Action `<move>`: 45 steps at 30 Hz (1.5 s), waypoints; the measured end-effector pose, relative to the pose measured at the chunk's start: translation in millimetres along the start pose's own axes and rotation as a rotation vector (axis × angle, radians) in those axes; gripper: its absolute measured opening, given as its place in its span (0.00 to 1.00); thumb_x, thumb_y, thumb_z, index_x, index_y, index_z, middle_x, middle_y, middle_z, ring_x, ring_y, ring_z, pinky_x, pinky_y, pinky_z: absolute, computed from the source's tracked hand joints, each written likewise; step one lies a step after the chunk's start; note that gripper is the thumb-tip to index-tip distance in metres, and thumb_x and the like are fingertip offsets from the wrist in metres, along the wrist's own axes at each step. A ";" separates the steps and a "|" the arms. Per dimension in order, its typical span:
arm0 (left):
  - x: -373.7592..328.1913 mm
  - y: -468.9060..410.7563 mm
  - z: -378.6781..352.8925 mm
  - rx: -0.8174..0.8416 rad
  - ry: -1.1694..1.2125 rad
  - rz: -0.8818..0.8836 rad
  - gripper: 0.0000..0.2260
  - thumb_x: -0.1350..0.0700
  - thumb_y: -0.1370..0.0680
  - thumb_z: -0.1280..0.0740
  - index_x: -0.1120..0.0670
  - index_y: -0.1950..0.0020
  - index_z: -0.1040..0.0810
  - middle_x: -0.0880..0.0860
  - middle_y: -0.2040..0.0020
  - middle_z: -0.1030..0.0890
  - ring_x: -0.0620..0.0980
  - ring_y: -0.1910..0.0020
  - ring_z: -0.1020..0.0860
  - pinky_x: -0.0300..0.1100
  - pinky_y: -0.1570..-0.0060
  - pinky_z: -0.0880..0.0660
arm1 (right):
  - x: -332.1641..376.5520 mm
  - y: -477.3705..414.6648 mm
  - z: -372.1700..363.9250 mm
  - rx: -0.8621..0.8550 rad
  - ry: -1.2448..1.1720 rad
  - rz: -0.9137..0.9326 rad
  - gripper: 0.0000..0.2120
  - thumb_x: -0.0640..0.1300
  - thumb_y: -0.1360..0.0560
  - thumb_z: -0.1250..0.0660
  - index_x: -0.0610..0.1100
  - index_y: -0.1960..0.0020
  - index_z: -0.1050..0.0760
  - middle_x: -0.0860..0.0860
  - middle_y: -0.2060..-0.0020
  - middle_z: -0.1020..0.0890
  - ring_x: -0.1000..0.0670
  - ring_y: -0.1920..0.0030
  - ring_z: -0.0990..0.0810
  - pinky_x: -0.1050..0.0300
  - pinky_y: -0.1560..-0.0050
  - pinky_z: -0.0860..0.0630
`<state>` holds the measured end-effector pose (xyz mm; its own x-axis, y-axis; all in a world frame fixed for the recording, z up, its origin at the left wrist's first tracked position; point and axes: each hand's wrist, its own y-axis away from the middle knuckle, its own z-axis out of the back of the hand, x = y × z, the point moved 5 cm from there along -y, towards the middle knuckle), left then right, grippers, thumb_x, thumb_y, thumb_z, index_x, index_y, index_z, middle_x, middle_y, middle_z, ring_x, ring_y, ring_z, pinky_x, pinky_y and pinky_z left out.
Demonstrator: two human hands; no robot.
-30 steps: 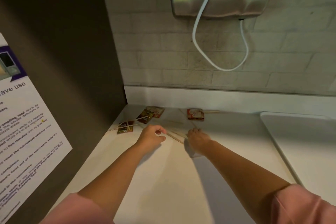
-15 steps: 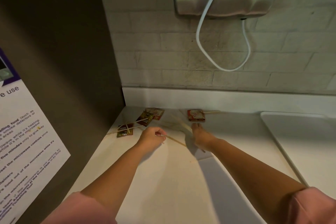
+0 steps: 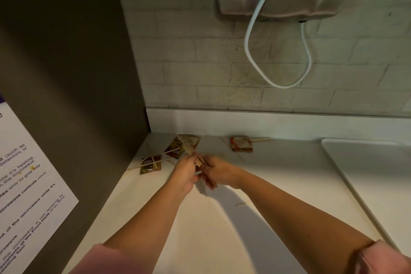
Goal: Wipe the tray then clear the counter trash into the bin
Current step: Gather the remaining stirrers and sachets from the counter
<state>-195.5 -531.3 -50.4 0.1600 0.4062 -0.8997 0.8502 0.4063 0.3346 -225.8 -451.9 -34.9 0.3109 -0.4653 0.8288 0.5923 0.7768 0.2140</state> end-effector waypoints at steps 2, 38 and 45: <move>2.6 -8.5 12.1 -0.056 0.090 0.037 0.12 0.59 0.17 0.48 0.58 0.57 0.28 0.56 0.60 0.24 0.52 0.61 0.25 0.44 0.60 0.28 | 0.3 -2.0 -1.4 0.079 0.041 -0.008 0.10 0.40 0.18 0.47 0.39 0.48 0.28 0.49 0.69 0.26 0.54 0.70 0.27 0.63 0.68 0.27; 13.1 -10.1 56.4 -0.173 0.155 0.097 0.08 0.62 0.18 0.46 0.58 0.54 0.30 0.50 0.70 0.38 0.41 0.84 0.41 0.33 0.83 0.42 | -31.3 -39.9 -10.9 -0.214 0.883 -0.253 0.20 0.45 0.19 0.49 0.36 0.31 0.38 0.40 0.36 0.31 0.41 0.36 0.31 0.50 0.38 0.31; 12.0 -9.4 55.7 -0.185 0.136 0.108 0.09 0.62 0.18 0.46 0.58 0.56 0.30 0.51 0.70 0.38 0.41 0.84 0.40 0.32 0.83 0.42 | -26.9 -27.6 -15.1 -0.254 0.854 -0.150 0.16 0.40 0.19 0.51 0.35 0.34 0.36 0.38 0.37 0.28 0.39 0.38 0.29 0.49 0.37 0.33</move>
<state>-173.6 -575.8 -80.0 0.1653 0.5571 -0.8138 0.7234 0.4923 0.4840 -239.3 -467.3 -70.9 0.6029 -0.7896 0.1138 0.7860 0.6124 0.0848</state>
